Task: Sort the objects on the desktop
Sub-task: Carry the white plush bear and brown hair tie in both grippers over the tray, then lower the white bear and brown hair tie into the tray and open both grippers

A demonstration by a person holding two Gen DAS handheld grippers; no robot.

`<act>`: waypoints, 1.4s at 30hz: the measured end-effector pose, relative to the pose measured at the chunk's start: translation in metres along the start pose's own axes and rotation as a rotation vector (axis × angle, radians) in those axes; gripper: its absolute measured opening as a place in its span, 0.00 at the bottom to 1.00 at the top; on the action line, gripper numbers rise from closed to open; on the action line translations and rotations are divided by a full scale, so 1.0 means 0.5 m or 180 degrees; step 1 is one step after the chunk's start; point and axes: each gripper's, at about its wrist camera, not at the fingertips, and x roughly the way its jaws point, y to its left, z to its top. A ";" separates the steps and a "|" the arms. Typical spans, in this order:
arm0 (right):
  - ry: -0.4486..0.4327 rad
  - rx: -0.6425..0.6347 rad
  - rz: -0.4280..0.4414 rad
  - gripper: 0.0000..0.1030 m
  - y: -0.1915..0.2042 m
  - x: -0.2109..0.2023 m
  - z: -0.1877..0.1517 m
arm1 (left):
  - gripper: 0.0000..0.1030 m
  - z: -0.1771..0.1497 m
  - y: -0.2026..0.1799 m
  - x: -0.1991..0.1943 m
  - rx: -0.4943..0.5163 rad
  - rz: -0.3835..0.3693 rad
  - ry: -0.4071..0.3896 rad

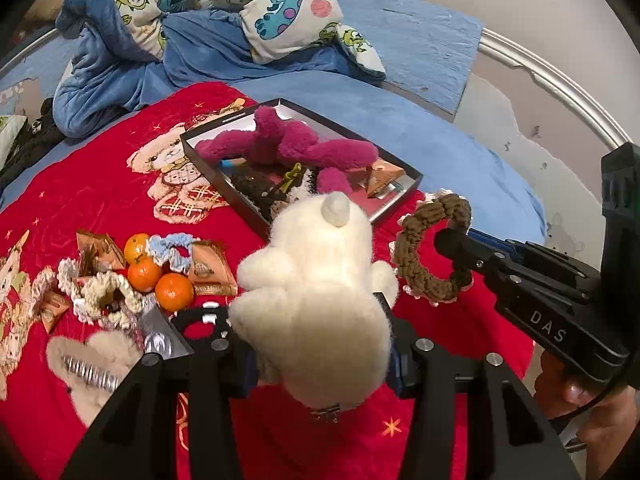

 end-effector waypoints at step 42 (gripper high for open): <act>0.0243 -0.0057 0.0116 0.14 -0.139 0.297 0.132 | 0.49 0.248 0.042 0.332 -0.0137 0.0208 -0.0135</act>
